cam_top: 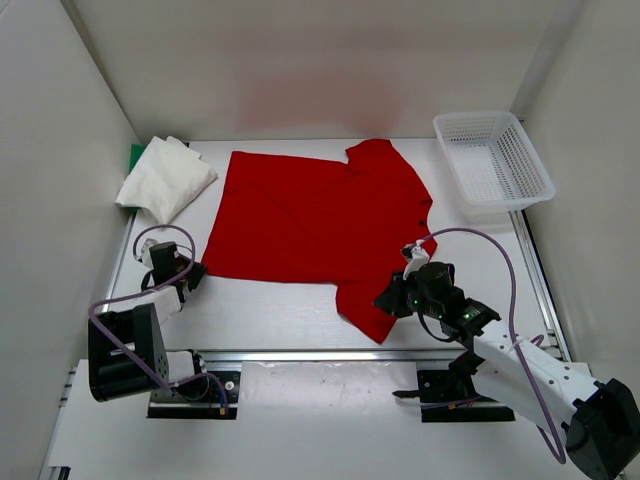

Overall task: Fold and stack the t-shirts
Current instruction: Grap the side of the flattened tshirt closest away from the robot with both arms

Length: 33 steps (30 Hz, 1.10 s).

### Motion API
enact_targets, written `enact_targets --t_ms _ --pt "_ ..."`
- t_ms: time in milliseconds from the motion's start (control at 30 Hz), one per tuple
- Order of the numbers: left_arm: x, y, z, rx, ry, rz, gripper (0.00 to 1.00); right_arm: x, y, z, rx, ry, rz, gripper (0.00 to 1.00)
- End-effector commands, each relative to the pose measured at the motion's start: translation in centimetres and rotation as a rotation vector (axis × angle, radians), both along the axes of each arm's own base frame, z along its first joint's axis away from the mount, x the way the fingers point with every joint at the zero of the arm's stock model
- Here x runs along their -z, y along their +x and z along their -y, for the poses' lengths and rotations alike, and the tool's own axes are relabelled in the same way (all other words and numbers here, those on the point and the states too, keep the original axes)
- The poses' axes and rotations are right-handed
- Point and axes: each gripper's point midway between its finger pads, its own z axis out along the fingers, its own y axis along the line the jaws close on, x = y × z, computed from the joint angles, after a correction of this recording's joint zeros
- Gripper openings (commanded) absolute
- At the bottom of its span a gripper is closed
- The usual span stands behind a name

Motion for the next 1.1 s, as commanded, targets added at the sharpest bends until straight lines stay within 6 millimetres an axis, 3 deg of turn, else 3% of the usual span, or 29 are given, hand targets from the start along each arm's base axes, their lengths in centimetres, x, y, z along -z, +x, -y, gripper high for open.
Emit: enact_targets --t_ms 0,133,200,333,467,633,700,767,900,1067 --pt "-0.1 0.6 -0.2 -0.004 0.010 0.007 0.29 0.1 0.1 0.3 0.027 -0.006 -0.005 0.08" --pt "-1.5 2.2 -0.3 0.019 0.030 0.039 0.07 1.2 -1.3 1.4 0.052 -0.071 -0.092 0.22" --pt "-2.4 2.9 -0.1 0.040 0.038 0.064 0.01 0.8 -2.0 1.6 0.058 -0.097 -0.122 0.31" --pt "-5.2 3.9 1.1 0.080 0.097 0.148 0.00 1.0 -4.2 3.7 0.078 -0.219 -0.231 0.38" --pt "-6.5 4.2 3.2 0.124 0.088 0.207 0.00 0.9 -5.3 3.6 0.056 -0.267 -0.294 0.39" --pt "-7.6 3.4 5.0 0.169 0.072 0.276 0.00 3.6 -7.6 3.4 0.001 -0.351 -0.426 0.39" --pt "-8.2 3.2 4.8 0.161 0.076 0.303 0.00 4.0 -7.5 3.2 0.015 -0.329 -0.454 0.39" --pt "-8.8 3.0 6.3 0.208 0.083 0.323 0.00 4.5 -7.3 2.9 0.024 -0.310 -0.464 0.40" --pt "-8.6 2.8 6.6 0.217 0.084 0.321 0.00 4.6 -7.0 1.4 0.037 -0.253 -0.471 0.40" --pt "-7.9 2.9 7.0 0.226 0.054 0.311 0.00 5.9 -7.3 1.3 0.068 -0.200 -0.496 0.38"
